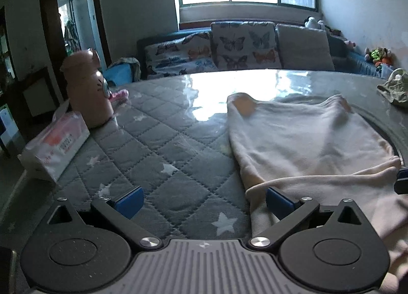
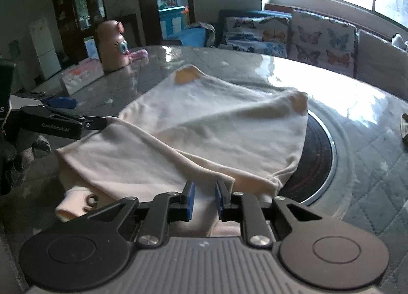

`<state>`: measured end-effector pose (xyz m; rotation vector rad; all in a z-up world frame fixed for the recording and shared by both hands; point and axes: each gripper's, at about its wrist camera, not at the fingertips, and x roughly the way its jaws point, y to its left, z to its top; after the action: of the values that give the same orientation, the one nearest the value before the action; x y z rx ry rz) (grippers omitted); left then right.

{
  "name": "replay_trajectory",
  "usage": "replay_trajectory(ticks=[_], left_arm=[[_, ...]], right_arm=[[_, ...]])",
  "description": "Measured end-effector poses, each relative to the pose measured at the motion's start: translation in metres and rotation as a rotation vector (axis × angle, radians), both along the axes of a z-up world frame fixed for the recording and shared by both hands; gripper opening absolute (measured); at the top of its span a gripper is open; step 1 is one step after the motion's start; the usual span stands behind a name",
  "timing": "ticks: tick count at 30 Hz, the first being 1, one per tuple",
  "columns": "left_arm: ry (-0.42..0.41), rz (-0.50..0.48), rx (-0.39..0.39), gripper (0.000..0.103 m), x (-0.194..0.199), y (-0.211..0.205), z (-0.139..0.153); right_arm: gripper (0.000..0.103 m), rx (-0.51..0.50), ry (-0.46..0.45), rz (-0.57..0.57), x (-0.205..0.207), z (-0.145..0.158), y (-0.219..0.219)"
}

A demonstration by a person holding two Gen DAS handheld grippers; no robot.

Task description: Fold clothes

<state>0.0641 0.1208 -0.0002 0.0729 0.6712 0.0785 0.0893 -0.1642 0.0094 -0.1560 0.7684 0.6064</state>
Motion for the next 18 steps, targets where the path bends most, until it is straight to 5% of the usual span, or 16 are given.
replay_trajectory(ticks=[2,7,12,18], left_arm=[[-0.01,-0.027,0.01,0.103,-0.009,-0.004,0.003],[-0.03,-0.126,0.097,0.103,-0.035,-0.018,0.007],[-0.103,-0.323,0.26,0.102,-0.078,-0.04,0.009],[-0.113,-0.531,0.365,0.101,-0.108,-0.065,-0.005]], right_arm=[[0.034,-0.009,-0.01,0.032,-0.008,0.002,0.001],[0.035,-0.075,-0.017,0.081,-0.021,-0.006,0.005],[0.038,-0.072,-0.03,0.074,-0.026,0.0,-0.001],[0.053,-0.095,-0.035,0.081,-0.033,-0.003,-0.005]])
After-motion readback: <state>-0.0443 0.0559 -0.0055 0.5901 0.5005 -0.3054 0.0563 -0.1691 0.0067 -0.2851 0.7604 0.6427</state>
